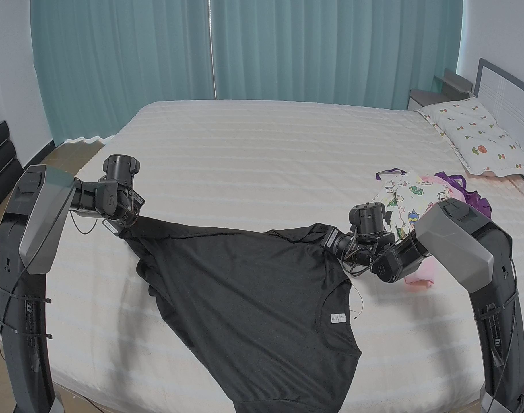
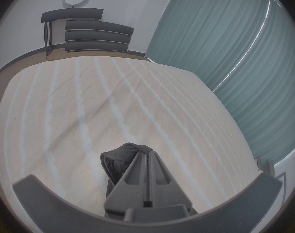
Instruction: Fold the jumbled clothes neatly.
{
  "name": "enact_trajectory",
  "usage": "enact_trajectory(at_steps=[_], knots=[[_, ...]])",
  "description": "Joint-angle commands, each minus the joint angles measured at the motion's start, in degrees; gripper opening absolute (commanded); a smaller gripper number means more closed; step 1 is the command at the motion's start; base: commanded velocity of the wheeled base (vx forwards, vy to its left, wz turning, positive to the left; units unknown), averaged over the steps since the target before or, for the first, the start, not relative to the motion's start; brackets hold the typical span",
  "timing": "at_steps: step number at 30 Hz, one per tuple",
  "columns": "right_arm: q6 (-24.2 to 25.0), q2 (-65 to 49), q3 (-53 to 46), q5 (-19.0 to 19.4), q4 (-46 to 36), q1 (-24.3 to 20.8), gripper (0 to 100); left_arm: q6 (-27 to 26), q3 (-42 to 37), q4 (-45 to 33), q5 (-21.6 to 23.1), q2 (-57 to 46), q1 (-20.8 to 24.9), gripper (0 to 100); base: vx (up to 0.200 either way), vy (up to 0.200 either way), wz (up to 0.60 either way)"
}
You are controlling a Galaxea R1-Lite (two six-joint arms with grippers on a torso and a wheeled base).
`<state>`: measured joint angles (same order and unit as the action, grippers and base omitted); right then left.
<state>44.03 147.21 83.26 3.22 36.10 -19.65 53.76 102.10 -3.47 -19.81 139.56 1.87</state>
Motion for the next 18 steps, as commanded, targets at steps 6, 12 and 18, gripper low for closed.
enact_trajectory(at_steps=[6, 12, 18], knots=[[-1.0, -3.8, 6.7, -6.0, 1.8, 5.5, 0, -0.1, -0.1, -0.2, -0.1, -1.2, 0.4, 0, 0.000, 0.000, 0.00], [-3.3, -6.3, 12.5, -6.2, -0.1, 8.0, 0, -0.1, 0.5, 0.4, 0.0, 0.5, 1.6, 0, 0.000, 0.000, 0.00], [-7.8, -0.8, 13.7, -7.9, 4.0, 7.5, 0, 0.4, 2.1, 0.7, 0.1, 2.6, 3.4, 0, 0.000, 0.000, 0.00]])
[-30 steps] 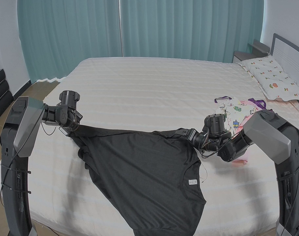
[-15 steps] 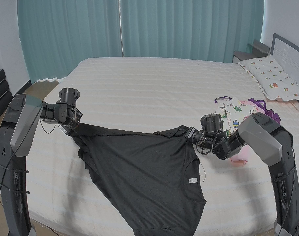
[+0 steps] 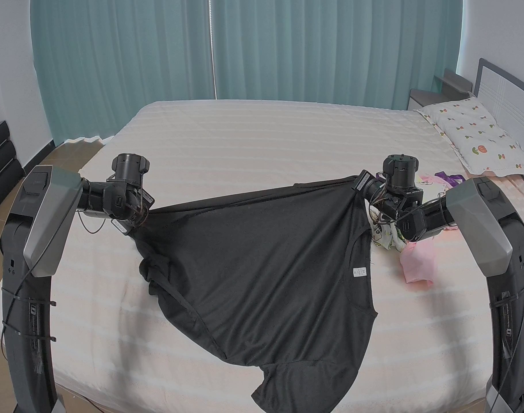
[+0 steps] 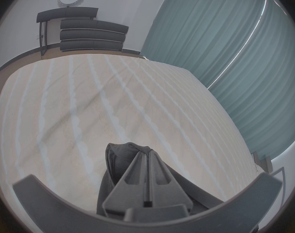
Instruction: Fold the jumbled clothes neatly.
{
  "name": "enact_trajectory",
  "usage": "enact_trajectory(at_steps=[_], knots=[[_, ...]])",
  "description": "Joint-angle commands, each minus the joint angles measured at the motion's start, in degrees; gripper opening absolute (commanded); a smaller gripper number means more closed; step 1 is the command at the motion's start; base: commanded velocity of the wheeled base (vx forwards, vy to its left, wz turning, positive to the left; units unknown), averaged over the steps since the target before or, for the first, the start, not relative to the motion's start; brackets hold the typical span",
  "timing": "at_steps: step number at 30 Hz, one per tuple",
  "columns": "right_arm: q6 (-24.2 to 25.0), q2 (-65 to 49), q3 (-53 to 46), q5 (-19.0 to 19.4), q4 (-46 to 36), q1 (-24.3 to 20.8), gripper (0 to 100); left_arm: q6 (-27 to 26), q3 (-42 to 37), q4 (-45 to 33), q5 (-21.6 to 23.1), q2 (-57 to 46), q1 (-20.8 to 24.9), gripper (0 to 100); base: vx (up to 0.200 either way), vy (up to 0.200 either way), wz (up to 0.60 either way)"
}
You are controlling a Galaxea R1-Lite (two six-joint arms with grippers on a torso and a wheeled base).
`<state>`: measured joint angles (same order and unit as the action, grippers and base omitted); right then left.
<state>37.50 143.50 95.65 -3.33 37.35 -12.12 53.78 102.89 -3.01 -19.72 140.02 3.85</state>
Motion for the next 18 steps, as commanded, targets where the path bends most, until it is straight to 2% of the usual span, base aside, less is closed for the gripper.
enact_trajectory(at_steps=[1, 4, 5, 8, 11, 14, 16, 18], knots=[[-1.3, 3.3, 1.3, -1.7, 3.3, 0.0, 0, 0.4, 1.5, 0.2, 0.0, 2.3, 1.5, 0, 0.000, 0.000, 0.00], [-1.6, 5.4, 0.6, -2.3, 4.2, -0.6, 0, 0.9, 3.3, 0.3, 0.9, 3.4, 1.7, 0, 0.000, 0.000, 0.00], [-1.6, 5.5, 0.0, -2.2, 4.3, -1.0, 100, 0.9, 3.5, 0.5, 1.6, 3.7, 1.7, 100, 0.000, 0.000, 0.00], [-2.0, 4.5, -3.8, -2.1, 3.3, -1.0, 100, 0.9, 4.5, 0.6, 3.4, 3.9, 1.7, 100, 0.000, 0.000, 0.00], [-3.3, 0.8, -8.7, -1.4, 3.8, -0.5, 100, 0.9, 7.2, 0.6, 3.3, 4.1, 1.2, 100, 0.000, 0.000, 0.00], [-2.4, -3.5, -13.0, -0.6, 4.0, -0.2, 100, 0.8, 7.8, 0.1, 2.9, 3.6, 0.9, 100, 0.000, 0.000, 0.00], [-1.0, -6.8, -16.3, 1.0, 4.4, 0.0, 100, 0.9, 7.0, -0.4, 3.1, 2.8, 0.8, 100, 0.000, 0.000, 0.00], [1.3, -11.0, -20.1, 4.1, 4.7, 0.7, 100, 1.0, 5.2, -1.0, 3.4, 0.4, 0.8, 100, 0.000, 0.000, 0.00]])
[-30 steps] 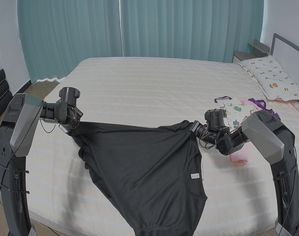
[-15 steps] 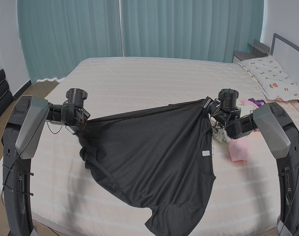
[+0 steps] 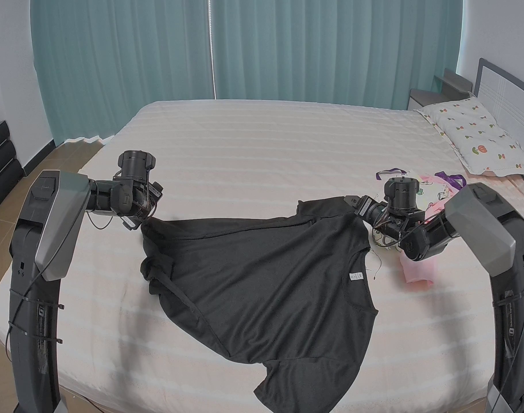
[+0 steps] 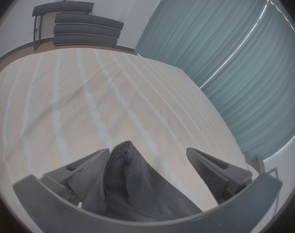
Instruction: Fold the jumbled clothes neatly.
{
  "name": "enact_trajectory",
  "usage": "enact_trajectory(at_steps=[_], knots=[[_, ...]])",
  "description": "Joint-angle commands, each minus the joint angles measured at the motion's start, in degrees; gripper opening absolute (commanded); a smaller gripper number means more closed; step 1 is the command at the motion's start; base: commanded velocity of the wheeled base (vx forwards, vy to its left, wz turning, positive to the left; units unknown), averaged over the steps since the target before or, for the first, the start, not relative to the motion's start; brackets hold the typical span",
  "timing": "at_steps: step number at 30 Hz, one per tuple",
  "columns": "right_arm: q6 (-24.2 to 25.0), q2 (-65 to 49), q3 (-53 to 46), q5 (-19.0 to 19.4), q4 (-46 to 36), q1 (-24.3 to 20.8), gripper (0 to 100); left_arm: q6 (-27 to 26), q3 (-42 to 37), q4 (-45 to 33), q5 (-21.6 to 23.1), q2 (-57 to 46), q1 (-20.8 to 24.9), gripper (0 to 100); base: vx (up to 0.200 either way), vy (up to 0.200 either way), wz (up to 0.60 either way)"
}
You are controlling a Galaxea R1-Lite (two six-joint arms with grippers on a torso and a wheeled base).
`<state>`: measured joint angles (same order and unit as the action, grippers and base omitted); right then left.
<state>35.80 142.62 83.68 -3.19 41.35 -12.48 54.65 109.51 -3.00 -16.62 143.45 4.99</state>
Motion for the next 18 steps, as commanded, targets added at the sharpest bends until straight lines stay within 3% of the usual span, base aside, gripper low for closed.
enact_trajectory(at_steps=[1, 5, 8, 10, 14, 18], knots=[[3.8, -12.2, -10.3, 5.0, 0.6, 1.3, 100, 0.1, -2.8, -1.1, 0.6, -4.3, -0.3, 100, 0.000, 0.000, 0.00], [5.7, -19.7, -21.5, 6.4, 0.7, 1.0, 100, 0.2, -10.1, -0.4, 3.8, -9.8, -0.3, 100, 0.000, 0.000, 0.00], [10.9, -27.3, -33.6, 6.4, 0.7, 0.1, 100, 0.8, -23.0, 2.1, 8.5, -18.1, -0.3, 100, 0.000, 0.000, 0.00], [11.9, -29.0, -36.2, 6.4, 0.6, -0.2, 100, 1.0, -26.0, 3.4, 9.5, -19.7, -0.3, 100, 0.000, 0.000, 0.00], [13.2, -36.0, -51.4, 7.7, 0.7, -2.8, 100, 0.9, -48.3, 15.4, 14.0, -30.0, 0.3, 100, 0.000, 0.000, 0.00], [13.6, -38.0, -59.5, 8.1, 1.4, -6.0, 100, 1.0, -61.3, 24.0, 14.8, -32.4, 1.1, 100, 0.000, 0.000, 0.00]])
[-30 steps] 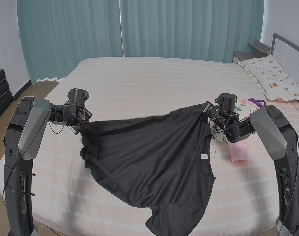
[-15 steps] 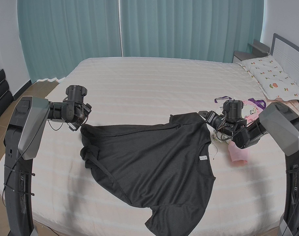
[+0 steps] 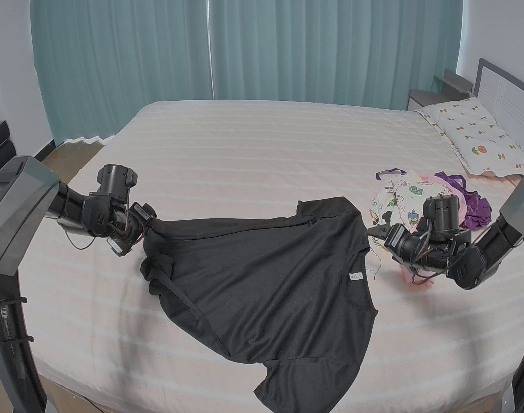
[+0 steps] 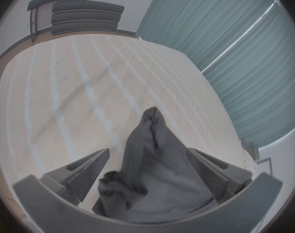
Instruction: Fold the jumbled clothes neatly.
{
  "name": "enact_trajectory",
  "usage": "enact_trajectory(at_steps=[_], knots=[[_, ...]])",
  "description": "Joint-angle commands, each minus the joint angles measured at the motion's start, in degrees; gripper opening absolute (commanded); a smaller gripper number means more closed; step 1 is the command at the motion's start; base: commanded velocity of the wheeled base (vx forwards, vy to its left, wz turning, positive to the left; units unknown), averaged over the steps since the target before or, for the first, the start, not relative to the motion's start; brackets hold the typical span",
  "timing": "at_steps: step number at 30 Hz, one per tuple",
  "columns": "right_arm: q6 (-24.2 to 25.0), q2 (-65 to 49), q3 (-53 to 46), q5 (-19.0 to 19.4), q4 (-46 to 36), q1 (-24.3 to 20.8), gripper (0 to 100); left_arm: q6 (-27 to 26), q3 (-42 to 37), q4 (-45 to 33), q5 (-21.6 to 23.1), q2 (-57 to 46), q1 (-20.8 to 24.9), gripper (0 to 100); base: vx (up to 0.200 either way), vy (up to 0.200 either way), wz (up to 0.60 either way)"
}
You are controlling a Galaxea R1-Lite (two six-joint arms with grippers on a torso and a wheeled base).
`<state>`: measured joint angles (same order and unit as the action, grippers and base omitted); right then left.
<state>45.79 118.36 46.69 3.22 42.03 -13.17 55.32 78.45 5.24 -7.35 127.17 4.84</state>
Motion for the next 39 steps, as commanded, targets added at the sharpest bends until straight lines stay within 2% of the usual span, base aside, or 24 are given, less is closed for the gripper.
enact_trajectory(at_steps=[1, 3, 8, 17, 21, 24, 25, 34, 39], knots=[[3.6, -13.8, -22.5, 1.7, 0.7, -5.3, 100, 0.3, -30.2, 15.8, 5.5, -16.2, 1.2, 100, 0.000, 0.000, 0.00], [4.0, -14.0, -26.7, 1.9, 2.9, -6.1, 100, 0.1, -36.3, 20.1, 5.3, -15.7, 1.8, 100, 0.000, 0.000, 0.00], [4.6, -13.2, -30.7, 1.9, 7.5, -6.2, 100, 0.9, -40.7, 25.1, 5.4, -15.1, 3.7, 100, 0.000, 0.000, 0.00], [6.2, -11.7, -32.5, 2.8, 8.4, -6.8, 100, 2.2, -39.6, 25.8, 5.3, -10.5, 5.1, 100, 0.000, 0.000, 0.00], [6.4, -11.8, -32.6, 2.8, 8.5, -8.2, 100, 5.9, -37.1, 31.1, 4.8, -7.4, 5.9, 100, 0.000, 0.000, 0.00], [6.5, -11.8, -32.9, 2.9, 8.5, -8.7, 100, 6.1, -37.3, 33.3, 5.0, -6.8, 6.1, 100, 0.000, 0.000, 0.00], [6.5, -11.8, -32.9, 2.9, 8.5, -8.7, 100, 6.1, -37.3, 33.3, 5.0, -6.8, 6.1, 0, 0.000, 0.000, 0.00], [6.3, -10.3, -33.6, 2.7, 9.6, -8.8, 100, 5.6, -39.2, 32.7, 4.8, -5.4, 6.1, 0, 0.000, 0.000, 0.00], [6.3, -9.2, -33.6, 2.5, 9.6, -8.8, 100, -0.5, -44.7, 28.5, 4.5, -11.6, 5.3, 0, 0.000, 0.000, 0.00]])
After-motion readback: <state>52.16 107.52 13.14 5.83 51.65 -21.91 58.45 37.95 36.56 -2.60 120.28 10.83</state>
